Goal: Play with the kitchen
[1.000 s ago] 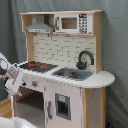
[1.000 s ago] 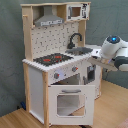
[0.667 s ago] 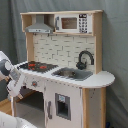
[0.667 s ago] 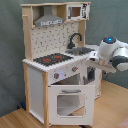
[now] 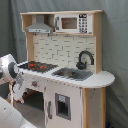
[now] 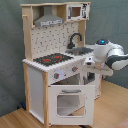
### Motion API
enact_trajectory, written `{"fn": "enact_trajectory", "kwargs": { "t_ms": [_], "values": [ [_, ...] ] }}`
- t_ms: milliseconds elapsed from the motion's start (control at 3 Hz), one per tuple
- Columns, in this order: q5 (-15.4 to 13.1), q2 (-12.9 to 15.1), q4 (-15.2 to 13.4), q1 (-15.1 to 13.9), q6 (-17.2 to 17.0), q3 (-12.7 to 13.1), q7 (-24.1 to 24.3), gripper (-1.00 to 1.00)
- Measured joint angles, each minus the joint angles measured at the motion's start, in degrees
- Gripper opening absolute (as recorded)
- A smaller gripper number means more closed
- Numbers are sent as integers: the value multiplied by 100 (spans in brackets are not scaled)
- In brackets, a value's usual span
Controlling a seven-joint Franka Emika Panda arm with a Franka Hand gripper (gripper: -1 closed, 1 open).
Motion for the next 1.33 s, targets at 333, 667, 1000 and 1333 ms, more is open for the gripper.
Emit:
{"fn": "enact_trajectory", "kwargs": {
  "t_ms": [333, 667, 1000, 1333],
  "values": [
    [-24, 481, 3, -106, 283, 101, -128, 100],
    [-51, 934, 17, -241, 627, 267, -240, 100],
    [-132, 1386, 29, -415, 985, 472, -376, 100],
    [-300, 1812, 39, -601, 1326, 687, -488, 100]
  ]
}}
